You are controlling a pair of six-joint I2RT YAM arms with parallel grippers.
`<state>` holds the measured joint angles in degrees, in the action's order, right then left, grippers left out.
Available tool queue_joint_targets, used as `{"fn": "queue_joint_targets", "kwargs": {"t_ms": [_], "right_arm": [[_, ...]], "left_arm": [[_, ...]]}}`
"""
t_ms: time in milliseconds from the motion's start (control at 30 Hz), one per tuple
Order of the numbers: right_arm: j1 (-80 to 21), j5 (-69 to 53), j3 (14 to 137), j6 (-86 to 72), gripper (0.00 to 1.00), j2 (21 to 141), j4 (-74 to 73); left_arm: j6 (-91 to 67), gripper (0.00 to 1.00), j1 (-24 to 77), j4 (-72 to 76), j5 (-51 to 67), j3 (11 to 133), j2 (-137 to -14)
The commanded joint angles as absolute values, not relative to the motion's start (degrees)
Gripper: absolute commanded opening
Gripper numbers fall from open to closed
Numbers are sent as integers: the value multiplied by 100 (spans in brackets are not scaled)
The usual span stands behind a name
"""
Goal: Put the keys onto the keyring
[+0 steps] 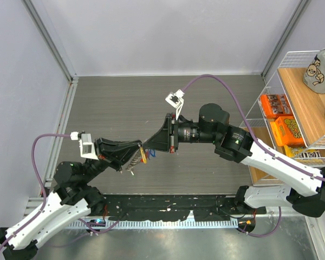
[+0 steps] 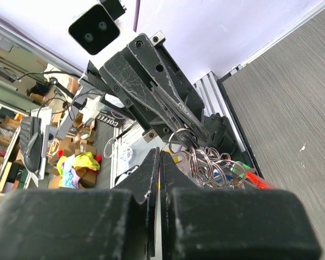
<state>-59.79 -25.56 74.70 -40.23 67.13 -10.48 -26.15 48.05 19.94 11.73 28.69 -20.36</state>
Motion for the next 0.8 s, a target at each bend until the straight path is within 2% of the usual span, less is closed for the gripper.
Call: {"fn": "queue_joint_targets", "kwargs": {"t_ms": [0,400,600,767], "right_arm": [[-6047,-2417,7638,-4263,5,6671,-493],[-6064,-2303,7602,-4368,6,6873,-80],[-6065,-2075,7506,-4368,6,6785,202],[-6064,-1995,7392,-4395,6,6715,395]], "left_arm": [[-2400,0,4825,2320,950,2804,-2065],[-2487,0,4825,2549,1107,2804,-2312],[-2487,4,4825,2487,1046,2760,-2250],[-2478,11,4825,2400,993,2751,-2171]]}}
